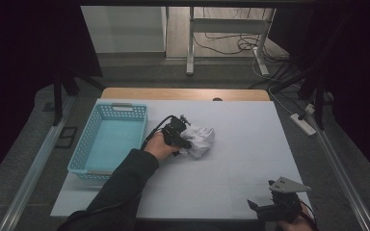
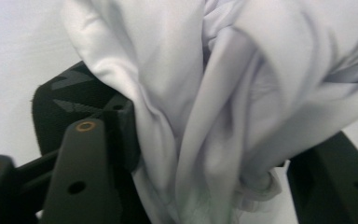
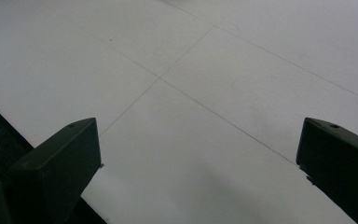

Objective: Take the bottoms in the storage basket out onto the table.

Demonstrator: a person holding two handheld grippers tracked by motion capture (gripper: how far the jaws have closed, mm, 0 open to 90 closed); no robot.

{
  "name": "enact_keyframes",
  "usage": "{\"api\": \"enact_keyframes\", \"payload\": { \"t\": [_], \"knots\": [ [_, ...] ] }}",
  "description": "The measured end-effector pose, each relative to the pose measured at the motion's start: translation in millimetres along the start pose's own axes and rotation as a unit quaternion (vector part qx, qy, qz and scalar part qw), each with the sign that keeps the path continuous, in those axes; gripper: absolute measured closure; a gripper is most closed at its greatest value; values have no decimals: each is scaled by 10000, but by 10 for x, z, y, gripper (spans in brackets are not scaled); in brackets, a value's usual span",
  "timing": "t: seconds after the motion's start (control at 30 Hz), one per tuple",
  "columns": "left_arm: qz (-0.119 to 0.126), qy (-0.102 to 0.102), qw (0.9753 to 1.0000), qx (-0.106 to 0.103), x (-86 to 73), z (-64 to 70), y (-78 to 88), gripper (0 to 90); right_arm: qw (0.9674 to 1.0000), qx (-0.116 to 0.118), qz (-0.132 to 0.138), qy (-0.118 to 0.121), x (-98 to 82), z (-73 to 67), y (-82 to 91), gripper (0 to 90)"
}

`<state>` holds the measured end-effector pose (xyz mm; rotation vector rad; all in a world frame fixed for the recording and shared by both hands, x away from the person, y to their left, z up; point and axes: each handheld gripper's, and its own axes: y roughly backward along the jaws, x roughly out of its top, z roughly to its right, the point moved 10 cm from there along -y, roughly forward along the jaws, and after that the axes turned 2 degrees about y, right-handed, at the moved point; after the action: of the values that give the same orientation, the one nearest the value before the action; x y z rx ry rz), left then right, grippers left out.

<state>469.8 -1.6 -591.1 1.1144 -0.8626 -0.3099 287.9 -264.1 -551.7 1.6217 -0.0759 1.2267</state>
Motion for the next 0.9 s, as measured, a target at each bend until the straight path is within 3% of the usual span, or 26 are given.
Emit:
{"api": "enact_keyframes", "payload": {
  "t": [0.57, 0.9],
  "knots": [
    [113, -55, 9999, -87, 36, 56, 74, 280, 10000, 1, -4, 0, 0, -1, -1, 0],
    [252, -88, 9996, -126, 56, 73, 109, 130, 10000, 2, -2, 2, 0, -1, 0, 0]
  ]
}}
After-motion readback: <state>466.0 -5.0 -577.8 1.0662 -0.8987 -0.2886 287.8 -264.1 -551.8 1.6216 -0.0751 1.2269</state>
